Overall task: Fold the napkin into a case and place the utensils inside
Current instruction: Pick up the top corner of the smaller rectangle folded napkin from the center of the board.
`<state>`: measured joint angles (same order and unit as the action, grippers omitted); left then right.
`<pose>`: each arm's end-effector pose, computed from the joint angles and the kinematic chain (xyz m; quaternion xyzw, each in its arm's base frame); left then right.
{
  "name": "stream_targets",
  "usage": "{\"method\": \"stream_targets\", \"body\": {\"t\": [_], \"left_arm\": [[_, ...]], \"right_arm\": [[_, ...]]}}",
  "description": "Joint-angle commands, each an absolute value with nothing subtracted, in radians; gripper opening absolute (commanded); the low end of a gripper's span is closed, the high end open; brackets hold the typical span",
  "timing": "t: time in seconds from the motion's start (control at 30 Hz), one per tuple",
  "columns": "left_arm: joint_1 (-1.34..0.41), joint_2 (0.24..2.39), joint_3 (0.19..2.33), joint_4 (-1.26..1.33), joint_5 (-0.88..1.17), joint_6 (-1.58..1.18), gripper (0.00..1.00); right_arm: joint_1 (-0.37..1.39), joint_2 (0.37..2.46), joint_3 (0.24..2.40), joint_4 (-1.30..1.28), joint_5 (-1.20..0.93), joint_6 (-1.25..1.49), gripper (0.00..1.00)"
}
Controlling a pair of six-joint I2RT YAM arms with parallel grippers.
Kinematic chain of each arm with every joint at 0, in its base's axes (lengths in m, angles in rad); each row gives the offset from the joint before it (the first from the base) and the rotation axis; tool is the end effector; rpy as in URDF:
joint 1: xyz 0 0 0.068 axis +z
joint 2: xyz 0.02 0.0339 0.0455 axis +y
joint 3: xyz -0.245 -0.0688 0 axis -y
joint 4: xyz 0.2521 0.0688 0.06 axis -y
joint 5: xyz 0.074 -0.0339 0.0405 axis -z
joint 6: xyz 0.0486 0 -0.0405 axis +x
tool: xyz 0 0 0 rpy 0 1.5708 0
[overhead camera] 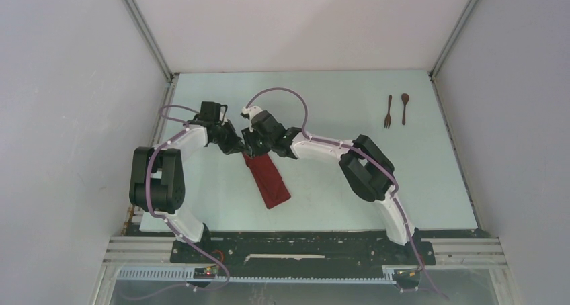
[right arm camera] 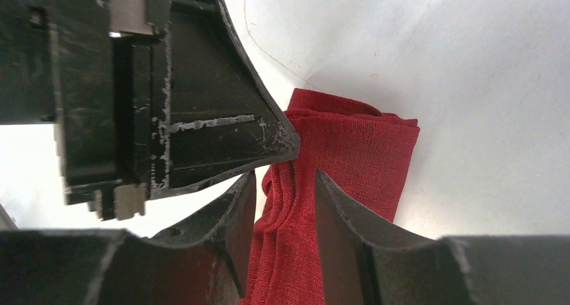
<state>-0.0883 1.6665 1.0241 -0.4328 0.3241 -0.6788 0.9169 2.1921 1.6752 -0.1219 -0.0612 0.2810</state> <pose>0.3356 -0.0453 0.1488 -0.2405 0.9269 -0.2356 0.1659 0.3077 0.4064 0.1672 -0.2922 0.8439 0.2758 0.3555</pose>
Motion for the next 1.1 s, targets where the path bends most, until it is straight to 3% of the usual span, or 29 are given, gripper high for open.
{"method": "stream_targets", "body": {"t": [0.0,0.67,1.07], "left_arm": [[-0.077,1.632,1.05,-0.436,0.351,-0.657,0.0],[-0.071,1.628,1.047,-0.423,0.369,-0.662,0.0],[-0.06,1.623,1.046,-0.419,0.377,-0.666,0.0]], "right_arm": [[0.925,2.213,1.719,-0.098,-0.053,0.261,0.45],[0.934,2.259,1.752,-0.11,-0.052,0.274,0.37],[0.936,2.263,1.745,-0.115,-0.049,0.276,0.37]]}}
